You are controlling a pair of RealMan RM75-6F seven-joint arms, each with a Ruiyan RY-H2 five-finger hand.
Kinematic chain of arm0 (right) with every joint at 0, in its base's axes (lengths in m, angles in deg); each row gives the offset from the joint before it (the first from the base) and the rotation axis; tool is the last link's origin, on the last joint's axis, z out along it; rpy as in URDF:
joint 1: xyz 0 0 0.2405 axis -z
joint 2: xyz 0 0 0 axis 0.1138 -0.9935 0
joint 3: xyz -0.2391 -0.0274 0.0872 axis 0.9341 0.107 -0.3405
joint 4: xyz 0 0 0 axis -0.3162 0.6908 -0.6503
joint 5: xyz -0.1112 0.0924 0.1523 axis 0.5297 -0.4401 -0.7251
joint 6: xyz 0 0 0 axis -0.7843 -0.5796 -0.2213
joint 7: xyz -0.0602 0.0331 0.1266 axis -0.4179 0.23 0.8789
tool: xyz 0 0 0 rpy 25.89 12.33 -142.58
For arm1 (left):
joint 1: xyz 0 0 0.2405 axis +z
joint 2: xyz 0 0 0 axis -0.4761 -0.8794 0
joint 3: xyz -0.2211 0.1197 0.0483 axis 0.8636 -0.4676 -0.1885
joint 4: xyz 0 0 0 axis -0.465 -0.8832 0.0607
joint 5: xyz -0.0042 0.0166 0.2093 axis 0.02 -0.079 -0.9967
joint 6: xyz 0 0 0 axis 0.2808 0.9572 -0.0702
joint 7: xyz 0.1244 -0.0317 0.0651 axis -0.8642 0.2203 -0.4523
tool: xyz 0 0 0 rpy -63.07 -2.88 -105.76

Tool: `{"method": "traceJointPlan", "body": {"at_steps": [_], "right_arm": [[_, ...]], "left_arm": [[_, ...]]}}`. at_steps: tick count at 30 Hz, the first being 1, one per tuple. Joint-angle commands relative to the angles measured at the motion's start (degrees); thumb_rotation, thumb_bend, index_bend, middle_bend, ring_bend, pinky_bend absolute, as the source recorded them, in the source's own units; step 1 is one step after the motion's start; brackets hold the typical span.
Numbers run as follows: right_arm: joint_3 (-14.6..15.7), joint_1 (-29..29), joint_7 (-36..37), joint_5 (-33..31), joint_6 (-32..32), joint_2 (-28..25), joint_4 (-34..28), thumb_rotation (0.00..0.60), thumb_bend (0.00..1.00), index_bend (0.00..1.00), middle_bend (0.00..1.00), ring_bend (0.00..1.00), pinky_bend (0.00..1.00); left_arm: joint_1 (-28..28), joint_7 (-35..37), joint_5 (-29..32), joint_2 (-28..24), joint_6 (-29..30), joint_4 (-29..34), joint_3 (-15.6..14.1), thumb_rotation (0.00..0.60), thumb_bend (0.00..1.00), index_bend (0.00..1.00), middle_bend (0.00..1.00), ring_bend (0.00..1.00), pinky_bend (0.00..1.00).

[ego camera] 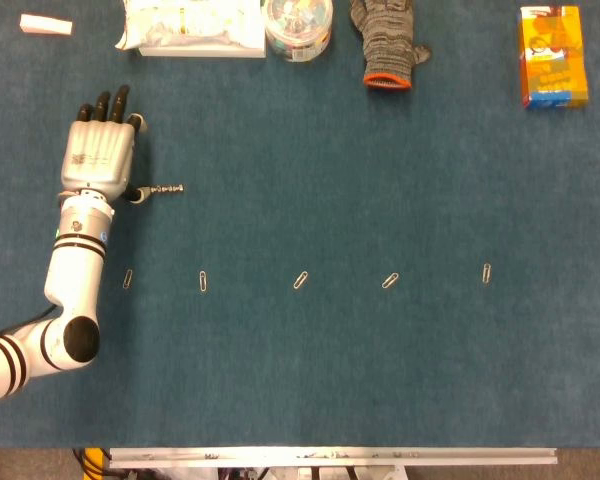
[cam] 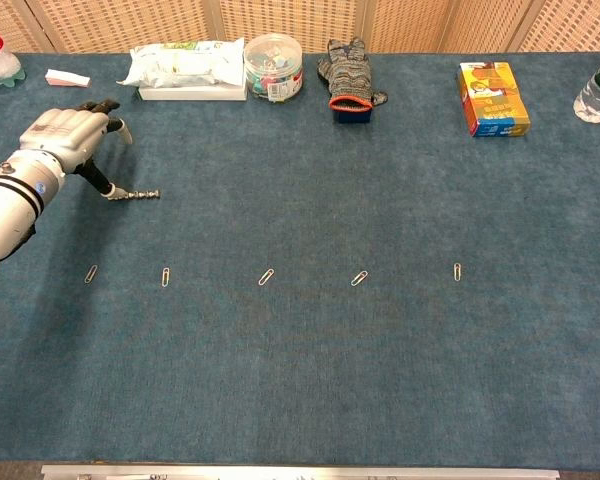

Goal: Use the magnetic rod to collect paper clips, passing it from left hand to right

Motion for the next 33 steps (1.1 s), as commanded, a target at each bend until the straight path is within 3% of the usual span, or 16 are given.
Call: {"method": "traceJointPlan", "body": {"at_steps": [1,12,33], "right_arm": [[0.02,-0.03,-0.01,0.01,0.08,-0.01,0.0,0.6,0.14,0.24,0.13,0.12,0.31],[0.16,-0.02,-0.29,0.27,0.05,0.02,-0.08,0.6,0.14,0.24,0.13,0.11,0.31],[0.04,0.2,0.14,0.24,-0.44,-0.2,-0.13,0.6,0.14,0.24,0.14,0.11,0.31]], "left_arm": [[0.44,0.04,-0.54,-0.58,0.85,1.67,-0.29,0.6,0.07,0.27,0.0,0.0,0.13],[1.27,-1.44,-0.54,-1.43,1.63,4.69,-1.69,0.6,0.07,0.27,0.0,0.0,0.13],[0.22,-1.11,-0.24,1.68,-0.06,-2.75,-0.76,0.6,0.07,0.28,0.0,0.0,0.13]]}}
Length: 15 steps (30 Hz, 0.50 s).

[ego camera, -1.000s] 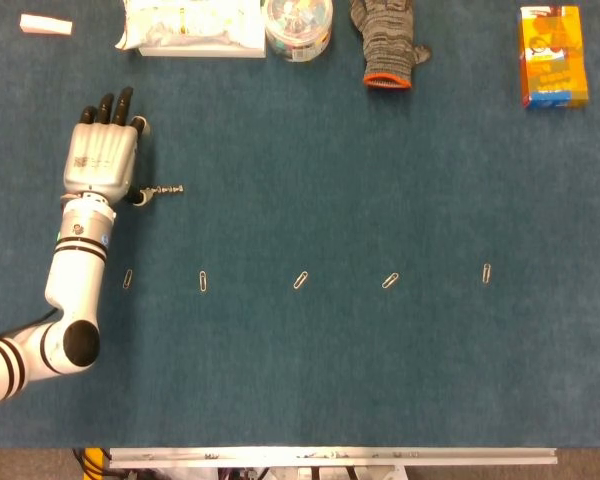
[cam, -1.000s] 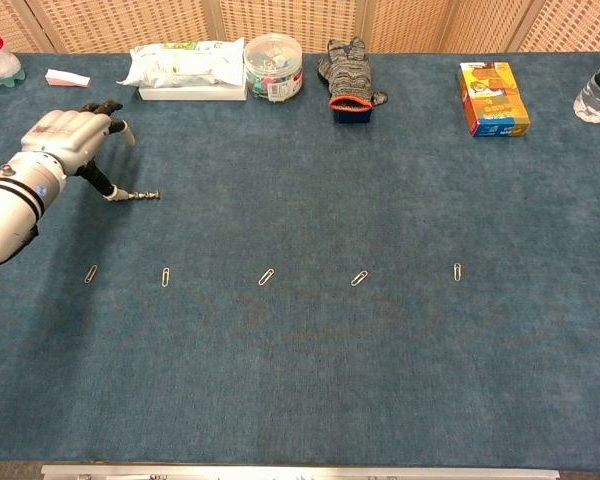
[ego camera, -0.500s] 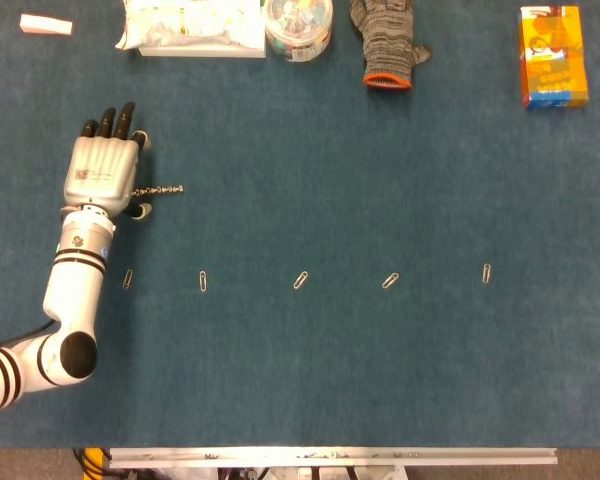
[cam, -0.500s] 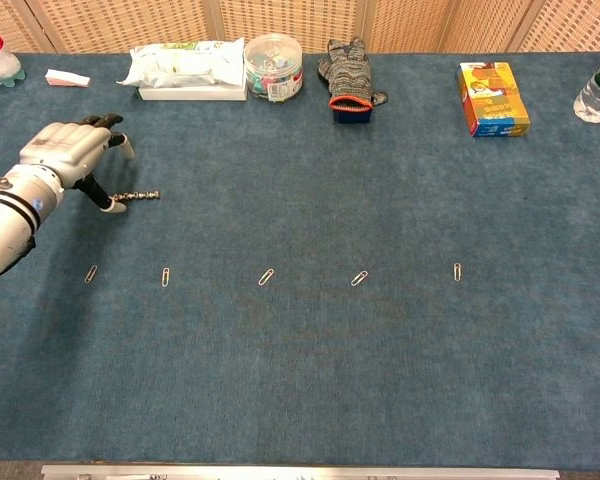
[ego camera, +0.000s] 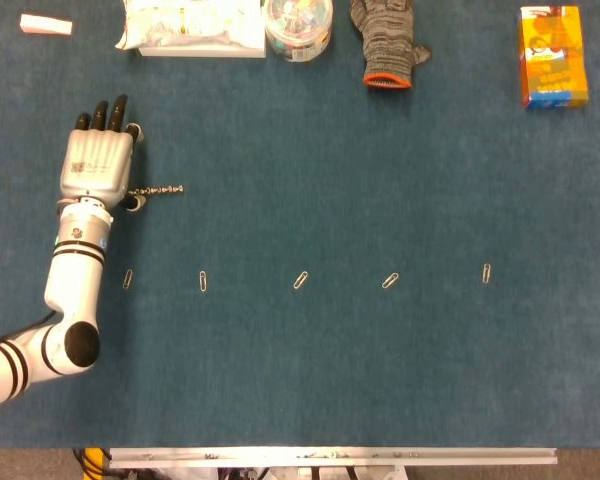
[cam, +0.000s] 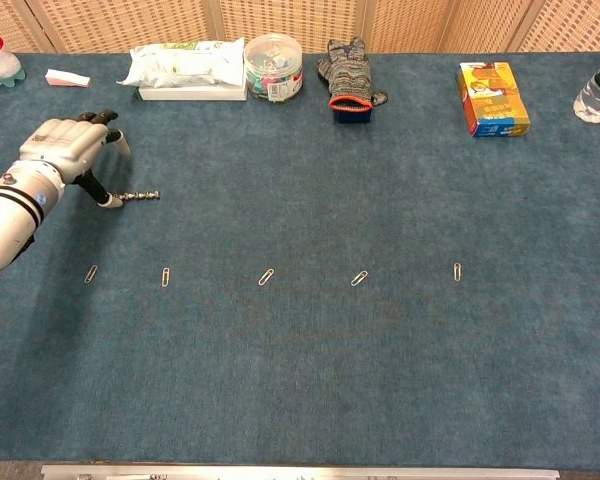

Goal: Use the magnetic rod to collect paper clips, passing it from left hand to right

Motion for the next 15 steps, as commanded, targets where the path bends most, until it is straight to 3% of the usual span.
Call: {"method": "traceJointPlan", "body": {"at_steps": [1,9,15], "right_arm": [[-0.04,0.06,0.09,-0.02,-0.12,-0.01,0.02,0.6,0.14,0.24,0.14,0.12,0.31],[-0.03,-0.06,0.21,-0.04,0.15,-0.07,0.05,0.6,0.14,0.24,0.14,0.11,0.31],[-0.02,-0.15,0.22,-0.02,0.3,-0.1,0.02,0.6,0.14,0.24,0.14,0.12,0.31]], "left_arm": [[-0.29,0.83,-1.08,0.6,-0.16,-1.5,0.3,0.6,0.07,0.28,0.0,0.0,0.13],[-0.68,2.86,-3.8,1.56,-0.29,-4.42,0.87,0.6,0.07,0.28,0.0,0.0,0.13],[0.5,3.13,-4.76,-0.6,1.32,0.57,0.9,0.6,0.07,0.28,0.0,0.0,0.13]]}}
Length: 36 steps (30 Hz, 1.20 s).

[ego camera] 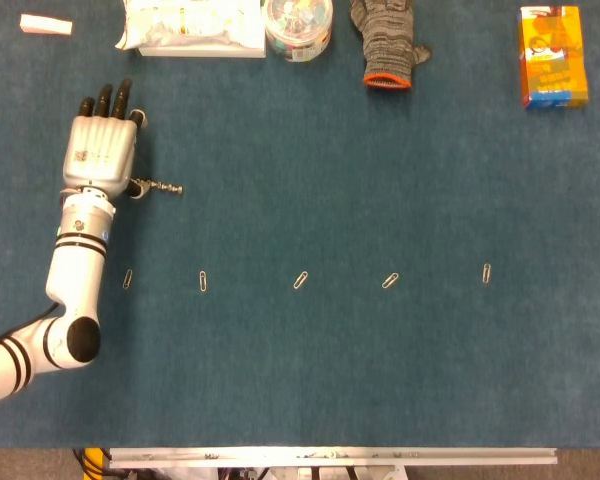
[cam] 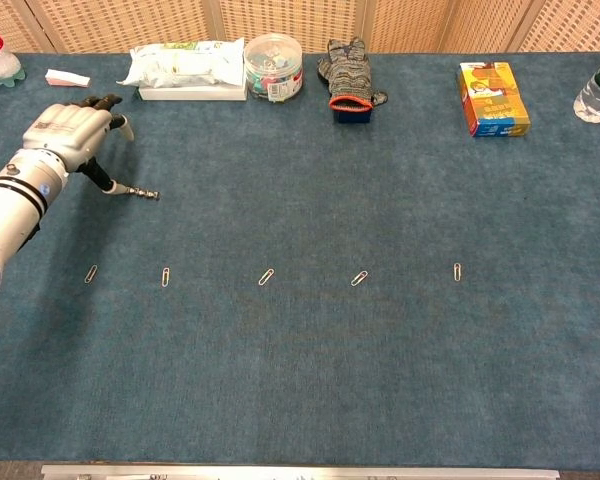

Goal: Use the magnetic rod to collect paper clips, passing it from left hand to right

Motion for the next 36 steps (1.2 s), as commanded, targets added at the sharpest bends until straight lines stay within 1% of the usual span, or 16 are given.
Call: {"method": "traceJointPlan", "body": {"at_steps": [1,6,11,13,15,18,20,30,36], "right_arm": [[0.02,0.0,-0.07,0.04,0.0,0.0,-0.01,0.6,0.14,0.24,0.14,0.12,0.31],[0.01,0.04,-0.09,0.07,-0.15,0.03,-0.05,0.6,0.14,0.24,0.14,0.12,0.31],[0.05,-0.07,0.14,0.03,0.18,-0.09,-0.07,0.6,0.14,0.24,0.14,0.12,0.31],[0.09,-0.09,0.23,0.11,0.18,-0.15,-0.08,0.6,0.14,0.24,0.14,0.11,0.31],[0.07,-0.04,0.34,0.14,0.03,-0.21,-0.1,0.6,0.14,0.24,0.14,0.11,0.31],[0.04,0.09,0.49,0.18,-0.28,-0.25,-0.09,0.6,0.14,0.24,0.14,0.11,0.31],[0.01,0.17,0.6,0.2,-0.49,-0.3,-0.1,0.6,0.14,0.24,0.14,0.12,0.31],[0.01,0.33,0.9,0.33,-0.87,-0.38,0.0,0.6,0.14,0.24,0.14,0.12,0.31],[0.02,0.26,0.82,0.32,-0.73,-0.37,-0.01,0.6,0.14,0.24,0.14,0.12,0.31]], "left_arm": [[0.79,0.16,-0.29,-1.82,0.88,3.95,0.11,0.6,0.07,0.28,0.0,0.0,0.13],[1.17,-0.3,1.58,-5.16,0.3,10.92,0.62,0.6,0.07,0.29,0.0,0.0,0.13],[1.03,-1.7,2.65,-7.34,0.79,14.94,0.58,0.6,0.07,0.31,0.0,0.0,0.13],[0.89,-2.1,3.19,-8.19,0.65,16.22,0.51,0.6,0.09,0.32,0.0,0.0,0.13],[0.72,-2.54,3.68,-8.82,0.57,17.11,0.33,0.6,0.15,0.34,0.0,0.0,0.13],[0.47,-2.89,4.3,-9.28,0.52,17.9,0.21,0.6,0.22,0.35,0.0,0.0,0.13],[0.24,-3.04,4.68,-9.5,0.35,18.26,0.06,0.6,0.24,0.36,0.0,0.0,0.13],[-1.29,-3.65,6.67,-9.85,-2.46,16.51,-1.28,0.6,0.24,0.39,0.0,0.0,0.12],[-1.6,-2.02,4.98,-11.06,-4.97,15.5,-2.71,0.6,0.24,0.4,0.0,0.0,0.11]]}}
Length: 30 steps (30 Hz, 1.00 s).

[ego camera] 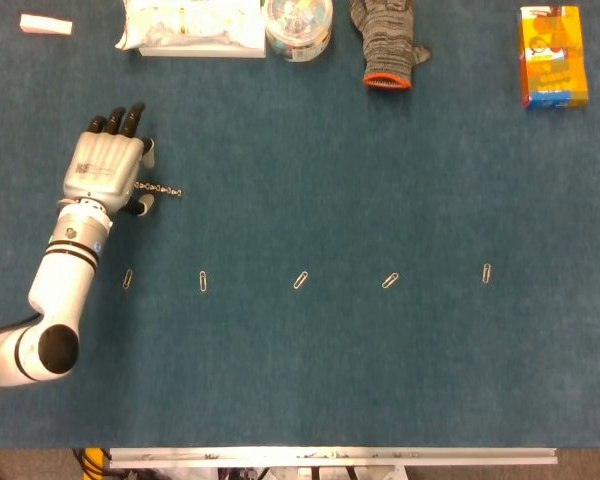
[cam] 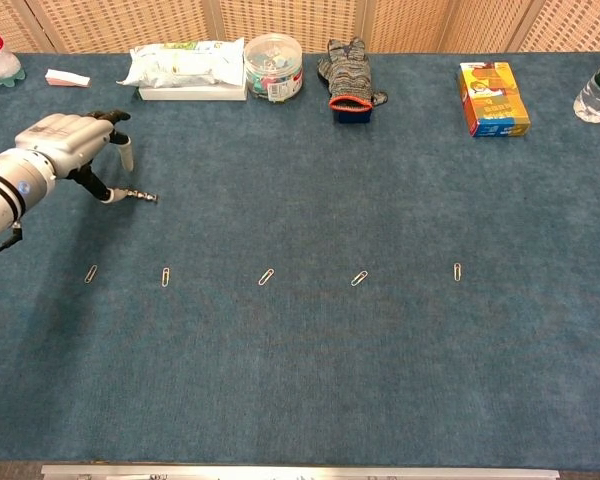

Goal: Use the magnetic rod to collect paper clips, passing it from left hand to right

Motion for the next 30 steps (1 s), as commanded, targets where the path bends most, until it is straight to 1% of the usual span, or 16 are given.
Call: {"method": "traceJointPlan", "body": {"at_steps": [1,9,15,22,30], "right_arm": [[0.01,-0.02,-0.07,-0.02,0.07,0.01,0.0,0.6,0.14,0.24,0.14,0.12,0.31],[0.04,-0.13,-0.65,0.04,0.25,0.18,-0.12,0.6,0.14,0.24,0.14,0.12,0.31],[0.21,-0.42,-1.78,0.21,0.83,0.53,-0.26,0.6,0.14,0.24,0.14,0.12,0.31],[0.28,-0.75,-3.14,0.05,1.62,0.92,-0.44,0.6,0.14,0.24,0.14,0.12,0.31],[0.29,-1.15,-4.06,-0.34,2.61,1.25,-0.52,0.6,0.14,0.24,0.14,0.11,0.31]], "left_arm": [[-0.02,1.3,-1.54,-0.8,-0.93,-0.36,-0.77,0.6,0.24,0.4,0.0,0.0,0.11],[0.91,7.49,-8.18,-3.66,-3.19,0.2,-2.42,0.6,0.24,0.4,0.0,0.0,0.11],[1.33,10.43,-11.43,-4.57,-3.93,-0.33,-3.32,0.6,0.24,0.4,0.0,0.0,0.11],[1.53,12.95,-13.71,-4.91,-4.81,-1.86,-3.91,0.6,0.24,0.41,0.0,0.0,0.11],[1.19,15.41,-14.99,-3.9,-5.97,-4.75,-3.63,0.6,0.24,0.42,0.0,0.0,0.11]]}}
